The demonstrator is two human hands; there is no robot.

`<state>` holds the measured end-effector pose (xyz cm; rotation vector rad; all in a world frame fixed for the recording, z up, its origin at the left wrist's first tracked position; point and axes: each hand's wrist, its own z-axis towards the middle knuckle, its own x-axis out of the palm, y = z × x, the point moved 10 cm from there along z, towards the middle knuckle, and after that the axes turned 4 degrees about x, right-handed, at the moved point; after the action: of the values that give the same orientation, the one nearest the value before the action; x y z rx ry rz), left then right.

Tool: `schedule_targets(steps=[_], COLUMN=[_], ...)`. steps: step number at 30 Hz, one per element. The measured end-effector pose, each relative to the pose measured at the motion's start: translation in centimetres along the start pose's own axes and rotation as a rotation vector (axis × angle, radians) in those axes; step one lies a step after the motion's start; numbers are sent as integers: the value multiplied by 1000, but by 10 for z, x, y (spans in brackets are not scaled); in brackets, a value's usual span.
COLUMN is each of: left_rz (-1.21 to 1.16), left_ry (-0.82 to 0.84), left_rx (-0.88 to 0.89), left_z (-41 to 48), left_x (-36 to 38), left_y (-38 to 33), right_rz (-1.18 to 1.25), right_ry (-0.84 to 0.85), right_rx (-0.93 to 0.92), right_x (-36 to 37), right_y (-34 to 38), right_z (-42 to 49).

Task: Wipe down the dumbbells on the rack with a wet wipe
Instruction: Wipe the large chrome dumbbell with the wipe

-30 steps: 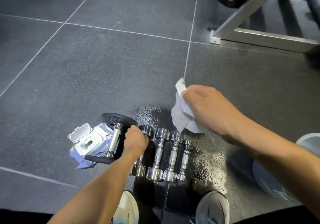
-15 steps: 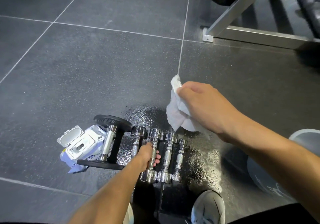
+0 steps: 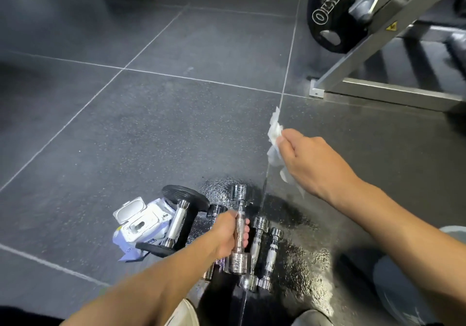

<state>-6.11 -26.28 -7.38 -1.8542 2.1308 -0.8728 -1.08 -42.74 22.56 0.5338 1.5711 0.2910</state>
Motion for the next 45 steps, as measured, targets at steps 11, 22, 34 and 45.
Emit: schedule_targets(steps=[11, 22, 34, 45], left_rz=[113, 127, 23, -42], left_ry=[219, 152, 119, 102], left_rx=[332, 396, 378, 430], left_z=[-203, -274, -263, -253], left_x=[73, 78, 88, 79], left_y=[-169, -174, -181, -203], right_rz=[126, 1284, 803, 111], right_ry=[1, 145, -113, -208], right_rx=[-472, 214, -40, -108], right_x=[-31, -30, -52, -63], right_y=[67, 66, 90, 99], right_z=[-14, -13, -24, -52])
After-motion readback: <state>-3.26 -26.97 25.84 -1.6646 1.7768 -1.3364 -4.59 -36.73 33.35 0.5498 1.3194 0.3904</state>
